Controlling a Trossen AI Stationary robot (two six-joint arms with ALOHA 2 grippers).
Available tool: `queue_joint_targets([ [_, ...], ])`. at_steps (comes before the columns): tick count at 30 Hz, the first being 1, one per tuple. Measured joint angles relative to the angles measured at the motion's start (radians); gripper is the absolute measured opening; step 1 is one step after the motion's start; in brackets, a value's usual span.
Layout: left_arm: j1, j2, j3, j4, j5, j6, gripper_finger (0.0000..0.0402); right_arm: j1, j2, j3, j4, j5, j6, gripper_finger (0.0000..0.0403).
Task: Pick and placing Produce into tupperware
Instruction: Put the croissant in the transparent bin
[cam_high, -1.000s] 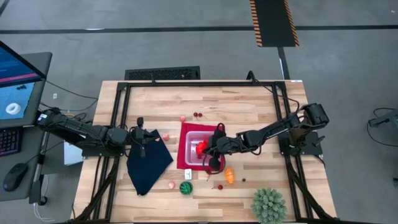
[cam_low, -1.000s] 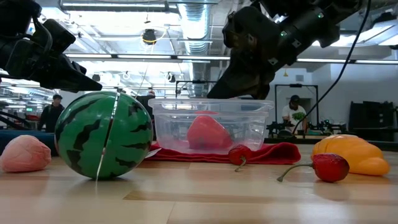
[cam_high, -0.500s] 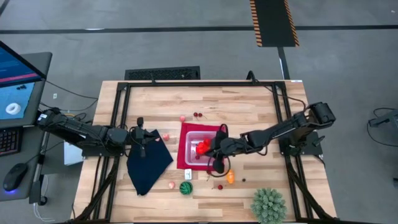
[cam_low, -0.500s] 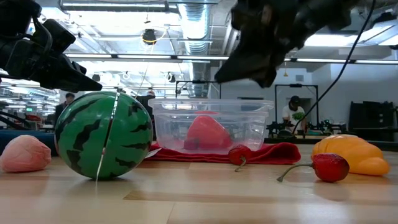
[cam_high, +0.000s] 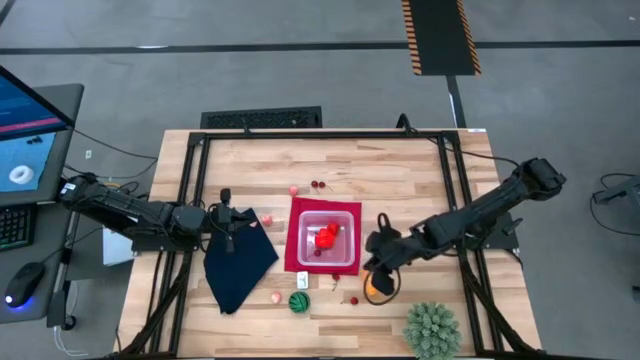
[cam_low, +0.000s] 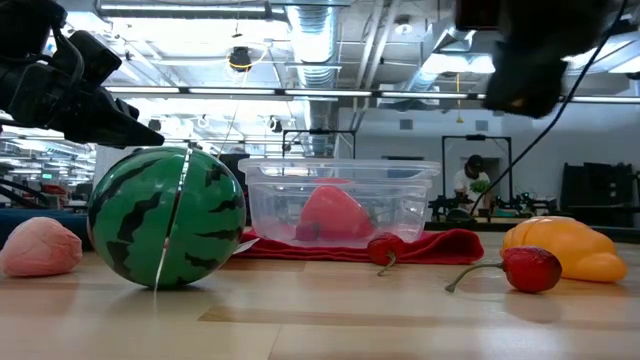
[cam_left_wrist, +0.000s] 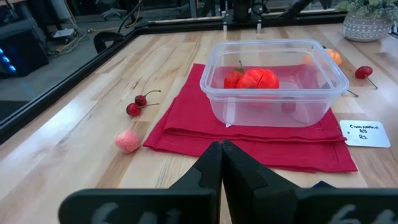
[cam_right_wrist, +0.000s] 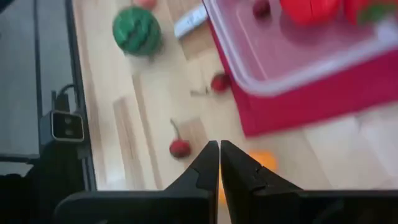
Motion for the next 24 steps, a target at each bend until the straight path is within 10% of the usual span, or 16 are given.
queue_joint_targets([
  [11, 0.000, 0.000, 0.000, 0.000, 0.000, -0.007, 0.0000, 0.090, 0.040, -0.003, -0.023, -0.046, 0.142, 0.0062],
  [24, 0.000, 0.000, 0.000, 0.000, 0.000, -0.002, 0.0000, 0.073, 0.207, 0.009, 0.062, -0.102, 0.203, 0.0273],
])
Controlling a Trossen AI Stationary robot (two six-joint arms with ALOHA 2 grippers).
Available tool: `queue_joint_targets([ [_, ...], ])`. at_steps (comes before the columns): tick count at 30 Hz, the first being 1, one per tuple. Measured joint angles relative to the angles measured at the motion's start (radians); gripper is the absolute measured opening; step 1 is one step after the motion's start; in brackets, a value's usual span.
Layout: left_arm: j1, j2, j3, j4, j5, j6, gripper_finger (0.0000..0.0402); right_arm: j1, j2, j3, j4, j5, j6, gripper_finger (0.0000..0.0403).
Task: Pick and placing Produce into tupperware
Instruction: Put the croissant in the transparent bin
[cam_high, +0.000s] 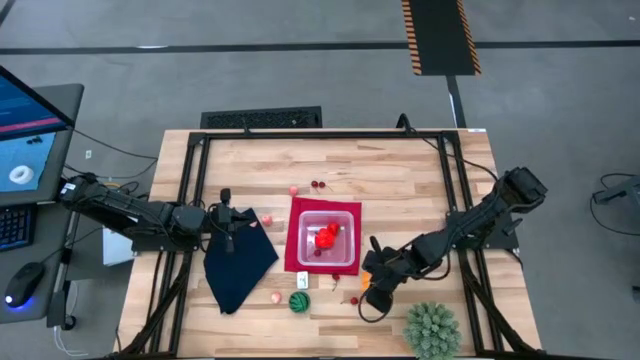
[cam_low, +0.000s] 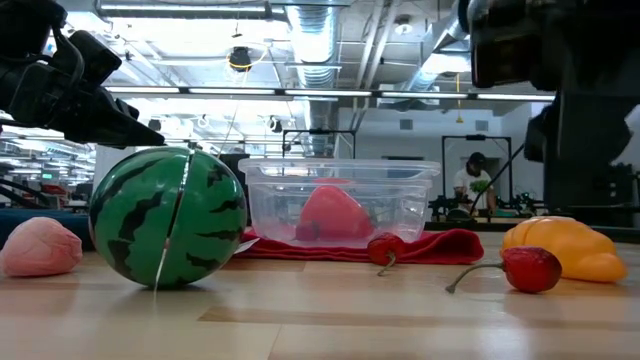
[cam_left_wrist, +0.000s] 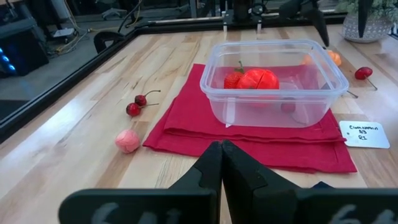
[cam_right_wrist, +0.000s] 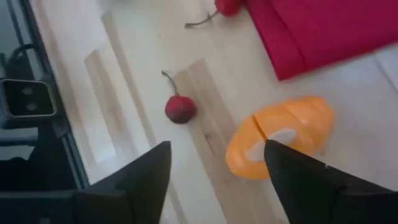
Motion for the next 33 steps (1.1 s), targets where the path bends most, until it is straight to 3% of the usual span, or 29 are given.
queue_joint_targets([
  [8, 0.000, 0.000, 0.000, 0.000, 0.000, 0.004, 0.0000, -0.017, 0.033, 0.010, -0.005, 0.000, 0.020, 0.0319],
  [33, 0.000, 0.000, 0.000, 0.000, 0.000, 0.005, 0.0000, -0.041, -0.027, 0.002, -0.163, -0.014, 0.010, 0.0312],
])
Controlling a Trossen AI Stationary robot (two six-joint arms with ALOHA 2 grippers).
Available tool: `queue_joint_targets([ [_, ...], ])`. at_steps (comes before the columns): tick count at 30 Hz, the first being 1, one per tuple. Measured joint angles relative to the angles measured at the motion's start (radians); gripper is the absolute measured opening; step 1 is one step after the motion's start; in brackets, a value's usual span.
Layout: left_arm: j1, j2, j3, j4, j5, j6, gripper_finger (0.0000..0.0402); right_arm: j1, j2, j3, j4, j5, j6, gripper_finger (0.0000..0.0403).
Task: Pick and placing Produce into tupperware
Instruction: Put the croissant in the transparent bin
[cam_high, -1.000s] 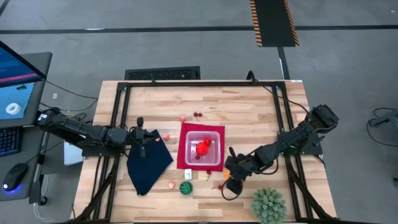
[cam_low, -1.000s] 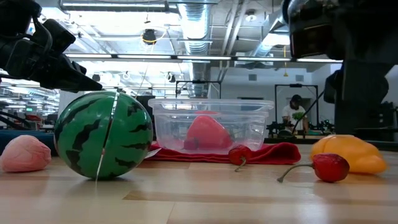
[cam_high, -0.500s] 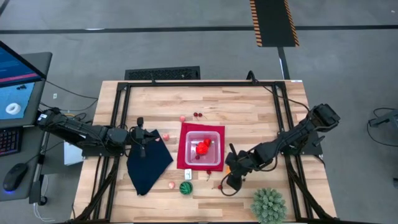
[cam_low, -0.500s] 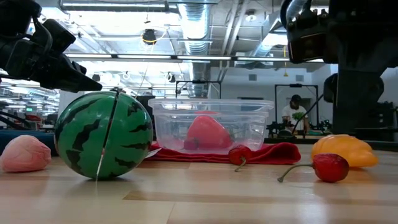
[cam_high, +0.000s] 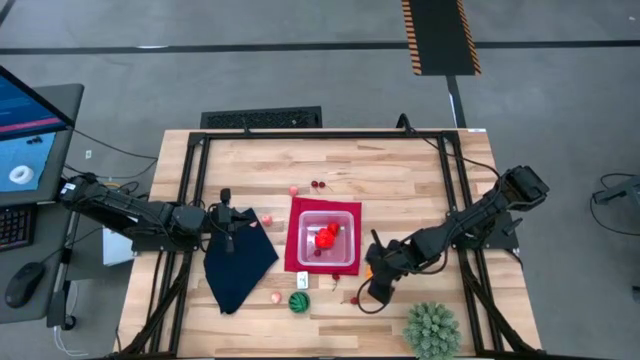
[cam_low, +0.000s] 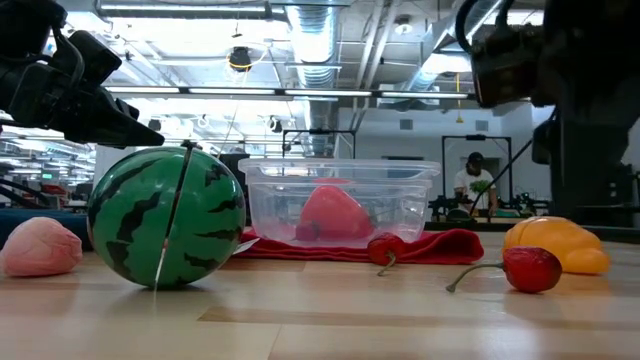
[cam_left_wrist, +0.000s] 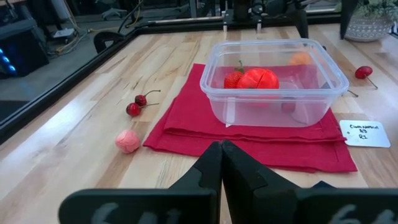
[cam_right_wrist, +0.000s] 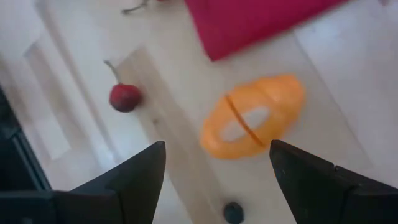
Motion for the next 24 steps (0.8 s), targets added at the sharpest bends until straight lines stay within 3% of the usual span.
queue_joint_targets([
  [24, 0.000, 0.000, 0.000, 0.000, 0.000, 0.000, 0.0000, -0.010, 0.031, 0.003, -0.017, 0.075, 0.090, 0.0312],
])
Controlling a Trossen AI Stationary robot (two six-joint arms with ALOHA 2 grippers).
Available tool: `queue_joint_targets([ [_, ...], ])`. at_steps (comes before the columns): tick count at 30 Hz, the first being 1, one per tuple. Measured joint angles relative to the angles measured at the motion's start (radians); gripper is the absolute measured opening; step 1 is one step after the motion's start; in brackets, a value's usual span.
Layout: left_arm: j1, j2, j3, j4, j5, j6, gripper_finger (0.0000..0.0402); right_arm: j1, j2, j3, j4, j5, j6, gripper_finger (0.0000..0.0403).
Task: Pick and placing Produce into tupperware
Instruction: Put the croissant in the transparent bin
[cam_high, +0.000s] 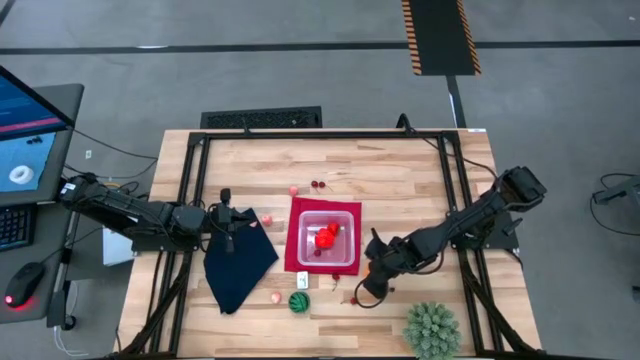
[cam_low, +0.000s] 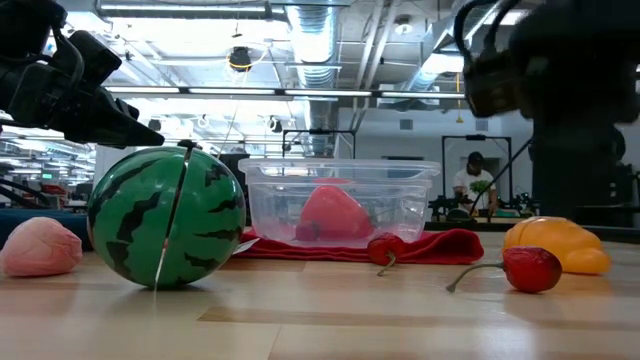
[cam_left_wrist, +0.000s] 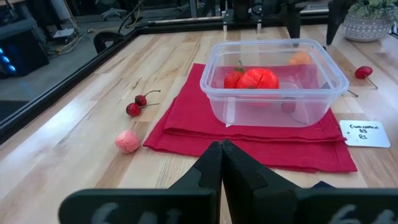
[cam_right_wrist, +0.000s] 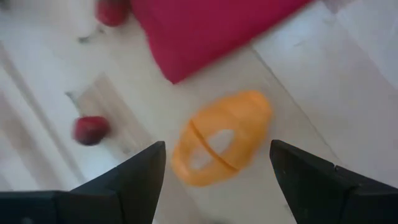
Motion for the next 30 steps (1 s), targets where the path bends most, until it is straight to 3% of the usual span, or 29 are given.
queue_joint_targets([
  [5, 0.000, 0.000, 0.000, 0.000, 0.000, -0.009, 0.0000, -0.008, 0.082, -0.001, 0.032, -0.049, -0.003, 0.0312],
  [15, 0.000, 0.000, 0.000, 0.000, 0.000, -0.006, 0.0000, -0.007, 0.107, 0.003, 0.034, -0.011, 0.022, 0.0308],
  [30, 0.000, 0.000, 0.000, 0.000, 0.000, -0.001, 0.0000, -0.011, 0.111, 0.001, 0.012, 0.031, 0.042, 0.0245],
])
